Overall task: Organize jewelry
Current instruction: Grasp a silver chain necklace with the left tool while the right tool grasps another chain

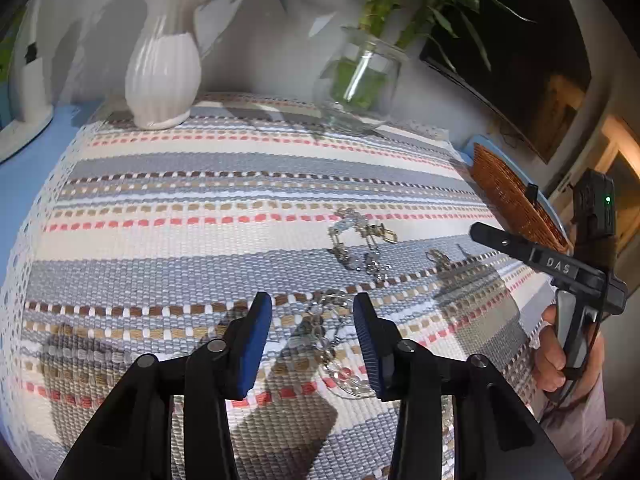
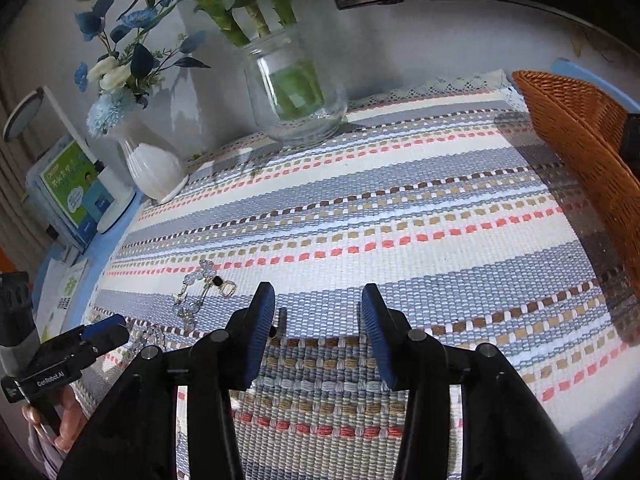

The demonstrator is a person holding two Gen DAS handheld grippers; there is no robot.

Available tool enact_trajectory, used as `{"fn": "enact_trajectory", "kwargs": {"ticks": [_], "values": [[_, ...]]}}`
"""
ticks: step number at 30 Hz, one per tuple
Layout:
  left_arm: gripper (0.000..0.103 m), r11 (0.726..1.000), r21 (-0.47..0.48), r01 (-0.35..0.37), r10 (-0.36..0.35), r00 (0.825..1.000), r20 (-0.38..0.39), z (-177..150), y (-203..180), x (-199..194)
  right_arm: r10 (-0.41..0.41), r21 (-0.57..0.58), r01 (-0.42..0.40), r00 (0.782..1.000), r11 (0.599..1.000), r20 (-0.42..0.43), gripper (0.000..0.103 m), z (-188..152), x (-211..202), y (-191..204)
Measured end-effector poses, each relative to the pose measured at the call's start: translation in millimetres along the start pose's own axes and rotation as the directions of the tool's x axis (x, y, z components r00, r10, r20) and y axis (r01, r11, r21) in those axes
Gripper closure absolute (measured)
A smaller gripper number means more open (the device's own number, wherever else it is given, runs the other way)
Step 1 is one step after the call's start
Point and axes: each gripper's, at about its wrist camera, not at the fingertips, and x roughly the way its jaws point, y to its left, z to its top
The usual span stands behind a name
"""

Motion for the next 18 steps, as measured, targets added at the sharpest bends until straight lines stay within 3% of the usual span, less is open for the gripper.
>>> {"fn": "enact_trajectory", "kwargs": {"ticks": [1,3,6,10,13,18], "values": [[0.067,1.000,0.006,0.007,-0.007,1.000,-0.006,0.0,-1.1,0.3,-0.004,-0.020,0.004,1.000,1.000,0.000,0.055,-0.6,0.0,3.9],[0.081,1.000,0.021,0.007,-0.007,0.999,-0.037,-0.5,-4.3,4.4,-0.014,-0.096,0.014,1.000,0.995,0.000,0.055,-3.0,0.4,18.7],[0.087,0.998,0.054,-0.022,0.026,0.996,-0.080,-1.1,-11.0,13.8,-0.063,-0.237,0.062,0.998,0.969,0.001,0.055,-10.8,4.8,47.8],[0.087,0.997,0.068,-0.018,0.024,0.996,-0.084,-2.1,-13.8,14.5,-0.139,-0.369,0.126,0.990,0.921,-0.007,0.058,-19.7,16.3,74.6],[0.087,0.998,0.064,-0.020,0.026,0.995,-0.097,-1.6,-13.3,17.0,-0.162,-0.382,0.144,0.987,0.913,-0.017,0.064,-20.5,20.8,76.9],[0.087,0.993,0.096,-0.067,0.076,0.992,-0.097,-0.6,-21.8,20.2,-0.181,-0.325,0.142,0.979,0.935,-0.093,0.079,-13.7,36.1,63.1]]}}
